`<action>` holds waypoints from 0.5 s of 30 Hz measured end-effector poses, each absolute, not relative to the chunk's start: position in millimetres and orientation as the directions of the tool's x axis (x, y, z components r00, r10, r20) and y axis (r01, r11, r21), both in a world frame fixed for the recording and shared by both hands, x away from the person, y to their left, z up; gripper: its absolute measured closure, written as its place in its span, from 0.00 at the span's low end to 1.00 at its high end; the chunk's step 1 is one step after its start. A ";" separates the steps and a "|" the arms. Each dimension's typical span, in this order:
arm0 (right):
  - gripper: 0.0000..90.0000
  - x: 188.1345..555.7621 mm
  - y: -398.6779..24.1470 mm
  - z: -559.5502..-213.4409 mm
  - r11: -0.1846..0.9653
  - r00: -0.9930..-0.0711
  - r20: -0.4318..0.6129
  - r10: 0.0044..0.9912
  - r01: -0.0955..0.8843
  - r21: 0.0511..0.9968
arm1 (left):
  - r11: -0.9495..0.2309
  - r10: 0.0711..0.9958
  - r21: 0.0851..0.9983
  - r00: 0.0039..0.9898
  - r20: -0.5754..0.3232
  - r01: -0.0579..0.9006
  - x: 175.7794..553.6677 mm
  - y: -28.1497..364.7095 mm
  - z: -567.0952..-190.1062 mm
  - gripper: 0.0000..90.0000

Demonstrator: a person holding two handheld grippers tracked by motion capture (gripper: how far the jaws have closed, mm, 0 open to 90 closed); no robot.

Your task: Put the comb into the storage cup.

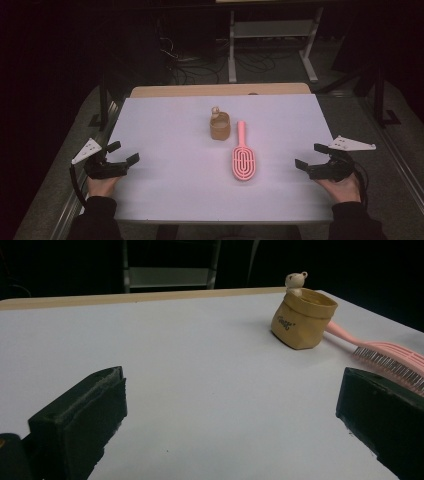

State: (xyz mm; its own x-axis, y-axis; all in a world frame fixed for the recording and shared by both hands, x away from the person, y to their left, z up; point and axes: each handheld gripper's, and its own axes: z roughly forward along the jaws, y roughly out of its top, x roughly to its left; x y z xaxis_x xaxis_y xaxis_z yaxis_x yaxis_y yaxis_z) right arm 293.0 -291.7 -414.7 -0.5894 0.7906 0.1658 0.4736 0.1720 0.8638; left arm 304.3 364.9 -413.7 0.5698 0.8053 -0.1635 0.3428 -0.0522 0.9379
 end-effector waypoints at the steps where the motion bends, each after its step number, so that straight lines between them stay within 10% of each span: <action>1: 0.00 292.7 -291.6 -414.5 0.172 -0.592 0.167 0.789 0.473 0.864 | -0.052 0.805 0.938 0.570 -0.164 0.342 304.3 364.7 -413.8 0.00; 15: 0.00 291.3 -293.5 -410.6 0.160 -0.592 0.176 0.786 0.471 0.868 | -0.067 0.798 0.936 0.581 -0.158 0.346 305.2 362.0 -415.5 0.00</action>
